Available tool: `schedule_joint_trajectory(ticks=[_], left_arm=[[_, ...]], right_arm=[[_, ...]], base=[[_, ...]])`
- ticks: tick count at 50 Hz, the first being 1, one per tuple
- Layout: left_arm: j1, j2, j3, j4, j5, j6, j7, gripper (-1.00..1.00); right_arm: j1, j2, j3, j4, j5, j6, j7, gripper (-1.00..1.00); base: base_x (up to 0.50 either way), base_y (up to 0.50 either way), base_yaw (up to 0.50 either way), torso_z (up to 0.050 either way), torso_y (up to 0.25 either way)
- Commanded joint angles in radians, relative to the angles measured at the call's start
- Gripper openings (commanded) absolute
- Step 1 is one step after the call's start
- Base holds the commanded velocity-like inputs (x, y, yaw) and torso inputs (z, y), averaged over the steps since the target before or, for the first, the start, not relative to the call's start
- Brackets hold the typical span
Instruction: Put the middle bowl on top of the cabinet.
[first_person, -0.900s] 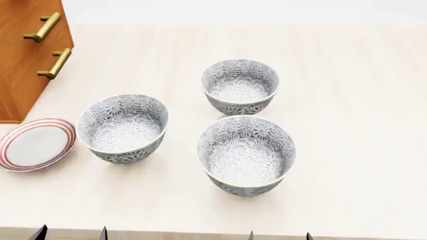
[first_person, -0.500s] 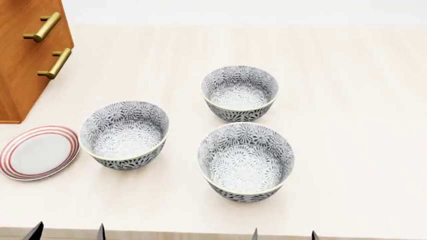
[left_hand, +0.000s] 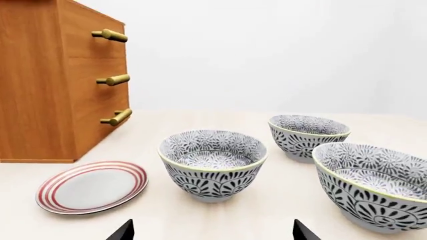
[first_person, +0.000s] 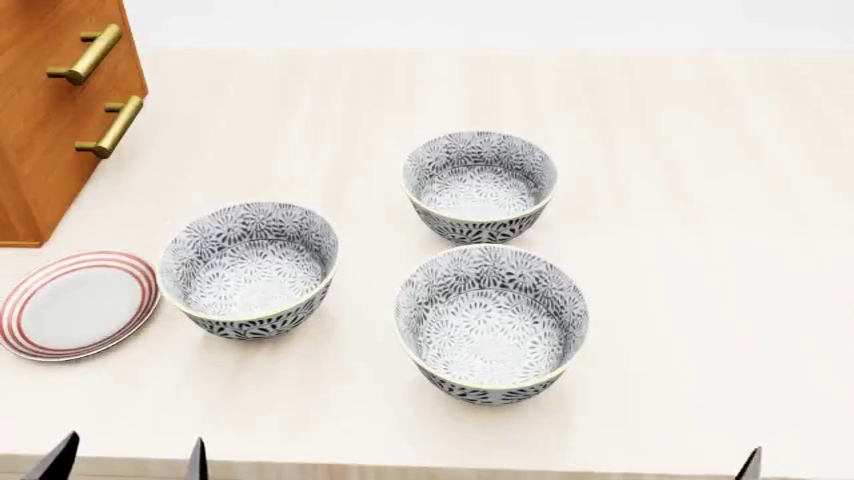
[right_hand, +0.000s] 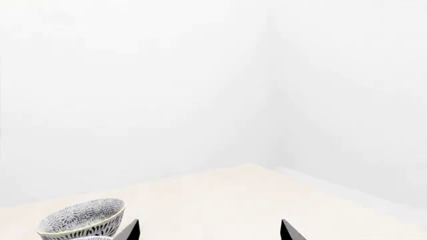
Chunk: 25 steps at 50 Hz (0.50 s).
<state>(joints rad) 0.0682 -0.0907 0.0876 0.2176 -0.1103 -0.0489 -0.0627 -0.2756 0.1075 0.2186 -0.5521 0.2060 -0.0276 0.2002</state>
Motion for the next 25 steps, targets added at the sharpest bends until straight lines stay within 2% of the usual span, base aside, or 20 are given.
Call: schedule_joint_trajectory(ticks=[1,6,13,17,21,25], left_arm=[[0.021,-0.025,0.016,0.059,-0.026,0.010,0.000,1.00],[0.038,-0.037,0.009,0.118,-0.059,0.014,0.002,1.00],[0.044,-0.048,0.009,0.164,-0.077,0.006,-0.005,1.00],[0.050,-0.047,0.002,0.198,-0.083,0.029,-0.017,1.00],[0.085,-0.033,-0.034,0.338,-0.067,0.078,-0.076,1.00],[0.092,-0.033,-0.085,0.436,-0.125,0.070,-0.115,1.00]], right_arm=[[-0.204,-0.020,0.245,-0.228,0.144,-0.141,0.079,1.00],[-0.263,-0.036,0.306,-0.248,0.176,-0.209,0.087,1.00],[-0.268,-0.039,0.310,-0.251,0.150,-0.226,0.111,1.00],[-0.261,-0.032,0.296,-0.249,0.115,-0.210,0.124,1.00],[-0.271,-0.029,0.300,-0.243,0.133,-0.227,0.126,1.00],[-0.283,-0.031,0.306,-0.247,0.145,-0.244,0.132,1.00]], base=[[0.00,0.00,0.00,0.000,0.000],[0.00,0.00,0.00,0.000,0.000],[0.00,0.02,0.00,0.000,0.000],[0.00,0.48,0.00,0.000,0.000],[0.00,0.50,0.00,0.000,0.000],[0.00,0.00,0.00,0.000,0.000]])
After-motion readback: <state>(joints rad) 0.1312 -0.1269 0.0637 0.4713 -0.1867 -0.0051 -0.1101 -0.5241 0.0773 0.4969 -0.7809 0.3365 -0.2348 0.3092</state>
